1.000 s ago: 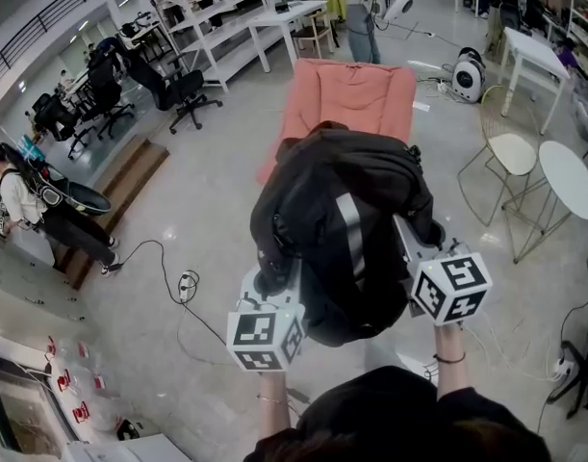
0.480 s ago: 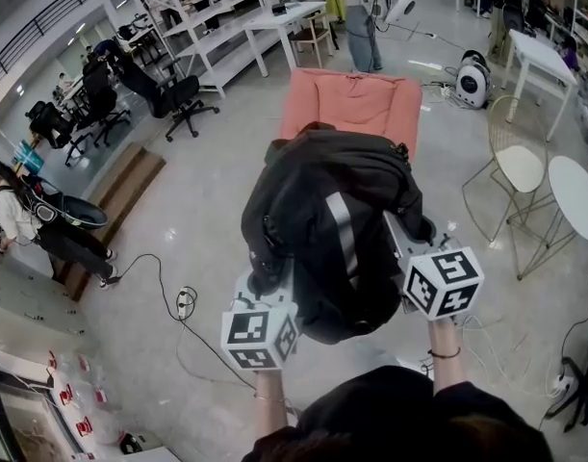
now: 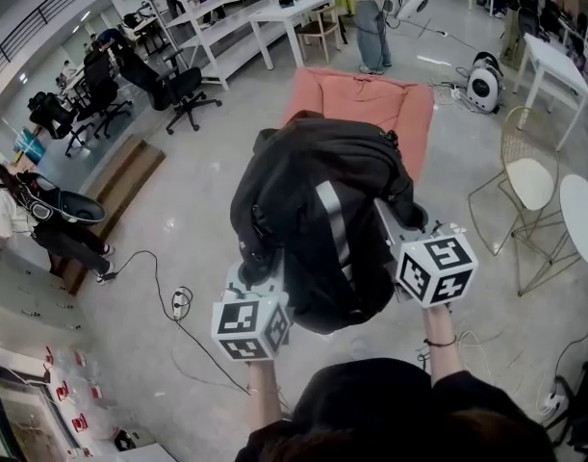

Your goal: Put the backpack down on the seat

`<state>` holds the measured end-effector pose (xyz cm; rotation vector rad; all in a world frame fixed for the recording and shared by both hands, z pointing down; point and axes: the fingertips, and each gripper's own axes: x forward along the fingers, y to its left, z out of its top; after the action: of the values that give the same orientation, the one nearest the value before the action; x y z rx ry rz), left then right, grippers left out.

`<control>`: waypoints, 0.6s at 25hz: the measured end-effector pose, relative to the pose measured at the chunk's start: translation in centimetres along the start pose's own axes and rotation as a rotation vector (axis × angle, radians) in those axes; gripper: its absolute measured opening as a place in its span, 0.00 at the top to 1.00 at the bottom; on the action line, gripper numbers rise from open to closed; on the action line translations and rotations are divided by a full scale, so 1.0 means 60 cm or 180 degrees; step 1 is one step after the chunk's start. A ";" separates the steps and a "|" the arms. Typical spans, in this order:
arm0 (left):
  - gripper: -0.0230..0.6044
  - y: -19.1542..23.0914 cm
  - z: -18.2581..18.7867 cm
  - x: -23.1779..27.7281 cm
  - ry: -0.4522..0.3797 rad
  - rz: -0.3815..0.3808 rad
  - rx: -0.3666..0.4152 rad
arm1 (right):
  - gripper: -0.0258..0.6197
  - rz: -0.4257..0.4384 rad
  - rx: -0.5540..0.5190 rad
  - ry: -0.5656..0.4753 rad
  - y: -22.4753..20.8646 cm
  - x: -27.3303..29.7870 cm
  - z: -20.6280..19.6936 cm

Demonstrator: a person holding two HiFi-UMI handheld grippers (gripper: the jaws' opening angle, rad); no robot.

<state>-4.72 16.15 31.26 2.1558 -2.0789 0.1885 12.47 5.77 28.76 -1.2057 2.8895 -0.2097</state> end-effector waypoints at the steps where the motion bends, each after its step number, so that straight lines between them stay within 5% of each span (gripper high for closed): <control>1: 0.81 0.002 0.002 0.009 0.0013 0.0016 -0.0003 | 0.84 0.0019 0.0010 0.0008 -0.005 0.010 0.001; 15: 0.81 0.072 -0.012 0.141 0.0162 -0.0038 -0.0069 | 0.84 -0.0066 0.0070 0.0137 -0.055 0.147 -0.025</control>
<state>-8.69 7.80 33.59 2.1275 -2.0308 0.2162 8.50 -2.59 31.10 -1.2437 2.9038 -0.2701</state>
